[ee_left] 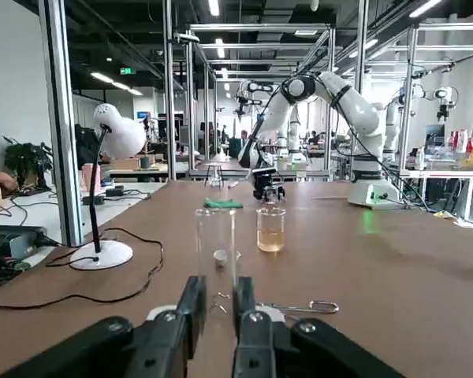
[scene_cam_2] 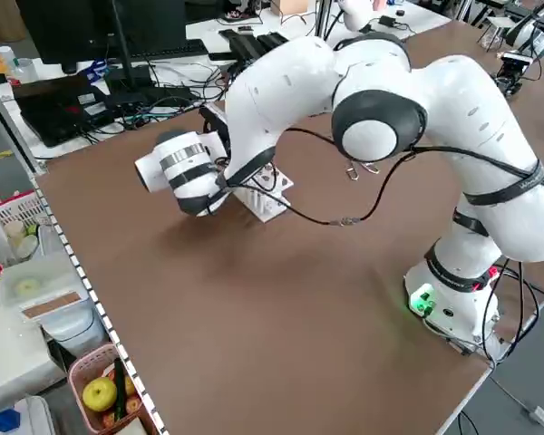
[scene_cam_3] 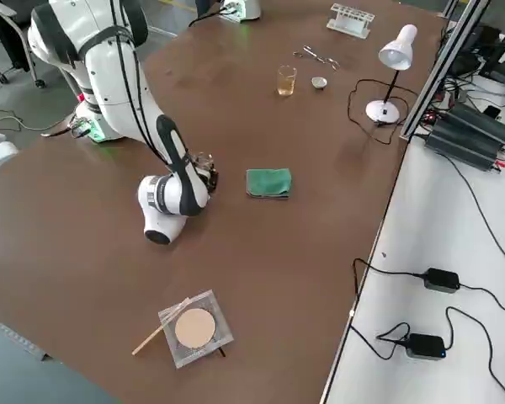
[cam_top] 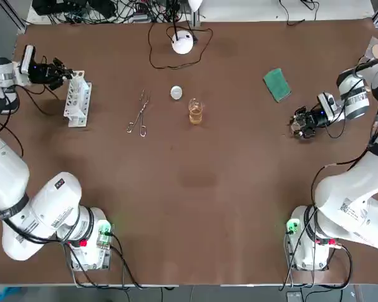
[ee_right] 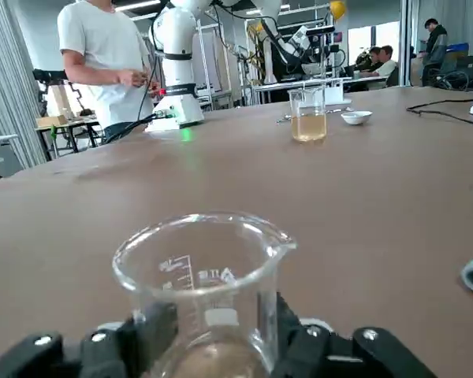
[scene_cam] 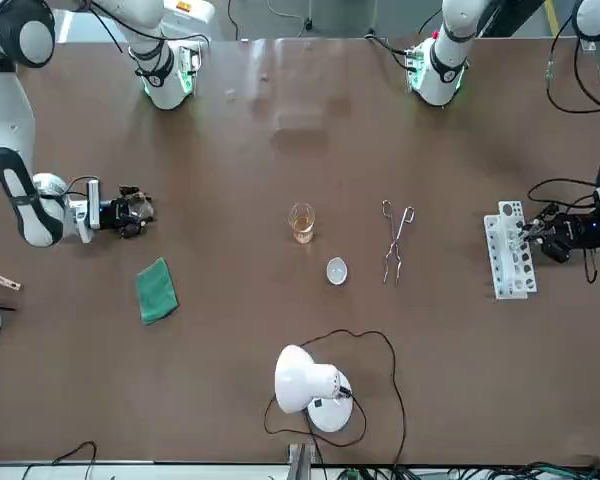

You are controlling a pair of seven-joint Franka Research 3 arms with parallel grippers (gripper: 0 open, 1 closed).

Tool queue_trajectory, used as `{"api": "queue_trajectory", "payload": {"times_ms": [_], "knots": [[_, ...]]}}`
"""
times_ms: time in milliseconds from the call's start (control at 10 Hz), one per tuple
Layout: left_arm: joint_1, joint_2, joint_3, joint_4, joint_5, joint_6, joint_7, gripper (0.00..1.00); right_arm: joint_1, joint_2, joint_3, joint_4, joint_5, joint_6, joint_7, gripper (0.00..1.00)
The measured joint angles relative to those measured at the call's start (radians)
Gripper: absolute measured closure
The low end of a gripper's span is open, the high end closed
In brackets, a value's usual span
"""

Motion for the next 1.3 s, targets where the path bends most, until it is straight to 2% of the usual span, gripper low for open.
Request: {"api": "queue_trajectory", "payload": {"times_ms": [400, 600, 1000, 1300], "knots": [[0.000, -0.015, -0.009, -0.003, 0.000, -0.008, -0.004, 0.79, 0.006, 0.000, 0.000, 0.000, 0.003, -0.004, 0.000, 0.52], [0.003, -0.030, -0.016, -0.005, -0.006, -0.016, -0.003, 0.79, 0.009, 0.000, 0.000, 0.000, 0.016, -0.016, 0.001, 0.61], [0.002, -0.058, -0.032, 0.001, -0.011, -0.010, 0.002, 0.79, 0.026, 0.000, 0.001, 0.000, 0.043, -0.044, 0.025, 0.61], [-0.017, -0.092, -0.052, -0.013, -0.011, 0.000, -0.062, 0.79, 0.068, 0.000, 0.001, 0.000, 0.091, -0.058, 0.051, 0.61]]}}
